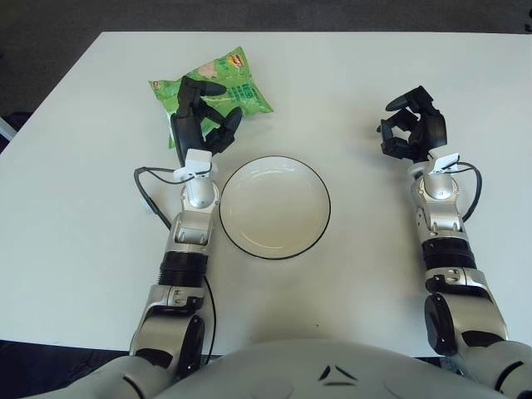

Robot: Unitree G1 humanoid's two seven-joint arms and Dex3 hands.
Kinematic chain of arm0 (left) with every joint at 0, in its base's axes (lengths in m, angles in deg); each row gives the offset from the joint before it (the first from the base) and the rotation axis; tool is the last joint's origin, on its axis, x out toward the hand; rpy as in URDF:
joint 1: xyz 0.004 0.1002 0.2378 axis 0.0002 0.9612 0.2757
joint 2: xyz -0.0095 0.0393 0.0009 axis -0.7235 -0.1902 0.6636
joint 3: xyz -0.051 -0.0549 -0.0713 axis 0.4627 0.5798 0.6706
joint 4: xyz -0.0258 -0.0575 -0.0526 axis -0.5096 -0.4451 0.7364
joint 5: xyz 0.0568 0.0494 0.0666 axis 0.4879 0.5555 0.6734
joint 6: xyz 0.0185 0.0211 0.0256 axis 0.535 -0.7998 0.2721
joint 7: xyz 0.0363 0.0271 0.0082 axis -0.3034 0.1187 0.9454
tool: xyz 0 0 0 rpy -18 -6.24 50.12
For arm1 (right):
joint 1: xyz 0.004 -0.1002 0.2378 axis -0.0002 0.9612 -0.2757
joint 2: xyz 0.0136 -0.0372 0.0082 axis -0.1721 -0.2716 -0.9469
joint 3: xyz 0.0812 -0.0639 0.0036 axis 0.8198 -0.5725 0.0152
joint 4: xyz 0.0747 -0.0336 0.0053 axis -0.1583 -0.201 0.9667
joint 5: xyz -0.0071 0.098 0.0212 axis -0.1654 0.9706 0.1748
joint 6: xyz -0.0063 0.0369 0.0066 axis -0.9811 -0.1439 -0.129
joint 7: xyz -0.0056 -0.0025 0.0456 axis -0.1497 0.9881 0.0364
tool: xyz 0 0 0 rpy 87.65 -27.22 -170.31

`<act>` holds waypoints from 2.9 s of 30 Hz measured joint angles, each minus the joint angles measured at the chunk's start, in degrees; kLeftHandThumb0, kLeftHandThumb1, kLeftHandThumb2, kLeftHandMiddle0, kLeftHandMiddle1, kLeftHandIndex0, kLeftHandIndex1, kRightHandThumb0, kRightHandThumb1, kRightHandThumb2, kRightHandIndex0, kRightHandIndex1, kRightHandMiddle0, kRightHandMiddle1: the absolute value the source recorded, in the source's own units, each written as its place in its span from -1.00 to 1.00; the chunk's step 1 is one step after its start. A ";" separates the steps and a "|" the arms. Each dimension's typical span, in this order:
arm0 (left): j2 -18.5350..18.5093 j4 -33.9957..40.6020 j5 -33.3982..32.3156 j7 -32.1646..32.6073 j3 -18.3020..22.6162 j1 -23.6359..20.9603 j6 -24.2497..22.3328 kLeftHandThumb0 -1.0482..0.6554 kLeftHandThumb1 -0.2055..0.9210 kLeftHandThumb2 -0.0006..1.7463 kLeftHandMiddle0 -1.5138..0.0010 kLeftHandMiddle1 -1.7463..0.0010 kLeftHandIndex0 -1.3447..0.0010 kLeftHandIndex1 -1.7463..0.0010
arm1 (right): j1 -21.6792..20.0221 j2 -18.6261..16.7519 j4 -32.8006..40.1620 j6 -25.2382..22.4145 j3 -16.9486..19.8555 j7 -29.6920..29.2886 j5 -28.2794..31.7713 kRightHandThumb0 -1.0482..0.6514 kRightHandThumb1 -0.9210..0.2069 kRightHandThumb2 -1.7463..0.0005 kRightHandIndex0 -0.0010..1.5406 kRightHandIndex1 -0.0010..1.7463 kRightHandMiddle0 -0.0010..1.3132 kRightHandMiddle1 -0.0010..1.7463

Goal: Put the snack into the plate.

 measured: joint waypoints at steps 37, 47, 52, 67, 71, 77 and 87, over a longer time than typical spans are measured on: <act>-21.39 -7.86 25.24 6.96 -7.32 -7.28 -11.79 -0.38 1.00 -0.77 0.37 0.98 0.50 0.66 | 0.31 0.24 0.74 -4.94 -1.21 -0.20 -0.53 0.22 -0.18 -0.10 -0.05 0.65 -0.29 0.68; -21.40 -10.48 23.98 2.39 -8.35 -11.10 -15.92 -0.45 1.00 -0.79 0.57 1.00 0.55 0.81 | 0.34 0.31 0.56 -4.95 -1.35 -0.15 -0.62 -0.18 -0.98 0.63 0.21 0.53 -0.33 0.73; -21.51 -15.82 24.15 3.61 -10.03 -14.39 -15.94 -0.49 1.00 -0.80 0.69 1.00 0.63 0.87 | 0.30 0.37 0.50 -4.98 -1.53 -0.07 -0.62 -0.19 -1.00 0.65 0.21 0.53 -0.33 0.73; -22.93 -27.59 24.46 9.09 -14.94 -20.07 -12.91 -0.63 1.00 -0.94 0.96 1.00 0.74 0.96 | 0.32 0.74 0.38 -6.39 -2.05 0.41 -0.61 -0.19 -1.00 0.65 0.23 0.54 -0.33 0.73; -22.90 -29.88 24.12 8.39 -15.85 -21.89 -12.96 -0.73 1.00 -0.95 0.99 1.00 0.78 0.98 | 0.32 0.81 0.37 -6.45 -2.05 0.52 -0.60 -0.19 -1.00 0.65 0.23 0.54 -0.33 0.73; -22.70 -33.43 23.30 5.04 -16.91 -24.90 -13.65 -0.87 1.00 -0.85 1.00 1.00 0.81 1.00 | 0.31 0.87 0.30 -6.48 -2.06 0.57 -0.61 -0.19 -1.00 0.65 0.24 0.55 -0.34 0.73; -22.09 -42.48 17.24 -4.93 -17.49 -29.78 -11.27 -0.93 1.00 -0.78 1.00 1.00 0.82 1.00 | 0.27 0.92 0.26 -6.48 -2.12 0.61 -0.62 -0.19 -1.00 0.65 0.25 0.55 -0.34 0.74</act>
